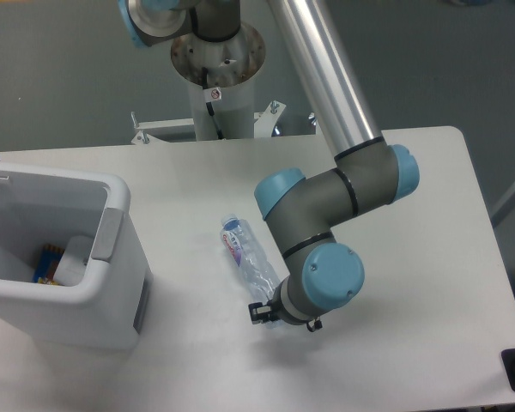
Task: Place the trash in the trash can
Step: 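Lift the bottle, carry it over the bin and release it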
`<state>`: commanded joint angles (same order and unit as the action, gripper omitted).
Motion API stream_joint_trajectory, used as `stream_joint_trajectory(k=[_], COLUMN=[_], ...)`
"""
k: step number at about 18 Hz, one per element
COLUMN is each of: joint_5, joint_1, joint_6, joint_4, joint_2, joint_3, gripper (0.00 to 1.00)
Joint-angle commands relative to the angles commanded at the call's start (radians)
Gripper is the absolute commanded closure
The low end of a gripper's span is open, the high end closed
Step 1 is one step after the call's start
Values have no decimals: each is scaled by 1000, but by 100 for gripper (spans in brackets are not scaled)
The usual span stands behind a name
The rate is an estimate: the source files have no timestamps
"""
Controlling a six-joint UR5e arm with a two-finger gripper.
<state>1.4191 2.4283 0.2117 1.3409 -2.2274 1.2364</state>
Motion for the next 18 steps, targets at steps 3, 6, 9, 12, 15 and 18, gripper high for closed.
stream_joint_trajectory(k=[3, 6, 9, 12, 15, 18], joint_5=[-57, -89, -109, -167, -203, -262], joint_1=[11, 25, 28, 32, 31, 28], joint_6=[0, 0, 0, 0, 0, -8], joint_4=[-39, -45, -72, -117, -164, -227], joint_2=[44, 92, 144, 199, 241, 285], joint_3=[-8, -9, -9, -9, -9, -9], gripper=[47, 47, 47, 47, 47, 47])
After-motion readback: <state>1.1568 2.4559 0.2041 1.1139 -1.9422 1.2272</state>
